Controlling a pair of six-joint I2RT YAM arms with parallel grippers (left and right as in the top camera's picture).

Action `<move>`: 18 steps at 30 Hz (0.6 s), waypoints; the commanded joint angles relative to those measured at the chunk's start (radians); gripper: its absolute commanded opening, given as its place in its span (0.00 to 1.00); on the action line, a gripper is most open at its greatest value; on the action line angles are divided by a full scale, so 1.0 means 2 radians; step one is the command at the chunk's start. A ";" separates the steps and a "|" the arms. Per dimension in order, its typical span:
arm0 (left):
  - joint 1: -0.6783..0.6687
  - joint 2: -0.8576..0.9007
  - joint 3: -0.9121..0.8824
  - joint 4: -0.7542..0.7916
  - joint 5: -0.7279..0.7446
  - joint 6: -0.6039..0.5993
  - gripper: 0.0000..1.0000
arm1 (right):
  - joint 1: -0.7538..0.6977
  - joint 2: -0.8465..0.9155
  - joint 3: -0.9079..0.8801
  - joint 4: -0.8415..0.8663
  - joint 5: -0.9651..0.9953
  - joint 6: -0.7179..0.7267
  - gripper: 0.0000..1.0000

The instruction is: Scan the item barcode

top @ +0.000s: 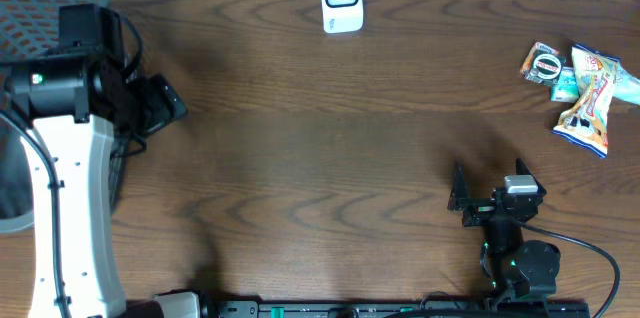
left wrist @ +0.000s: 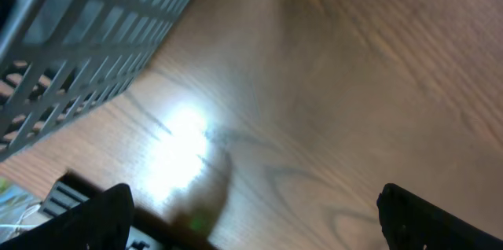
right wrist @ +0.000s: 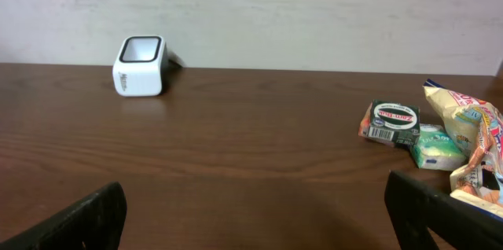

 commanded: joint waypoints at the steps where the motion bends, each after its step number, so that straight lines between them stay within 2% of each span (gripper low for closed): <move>1: -0.004 -0.036 -0.024 -0.005 -0.004 -0.001 0.98 | 0.003 -0.003 -0.001 -0.002 0.006 0.004 0.99; 6: -0.021 -0.084 -0.104 0.042 -0.004 0.025 0.98 | 0.003 -0.003 -0.001 -0.002 0.006 0.004 0.99; 9: -0.036 -0.135 -0.192 0.118 0.033 0.097 0.97 | 0.003 -0.003 -0.001 -0.002 0.006 0.004 0.99; 14: -0.051 -0.207 -0.297 0.221 0.154 0.242 0.97 | 0.003 -0.003 -0.001 -0.002 0.006 0.004 0.99; 18: -0.052 -0.281 -0.374 0.247 0.164 0.253 0.98 | 0.003 -0.003 -0.001 -0.002 0.006 0.004 0.99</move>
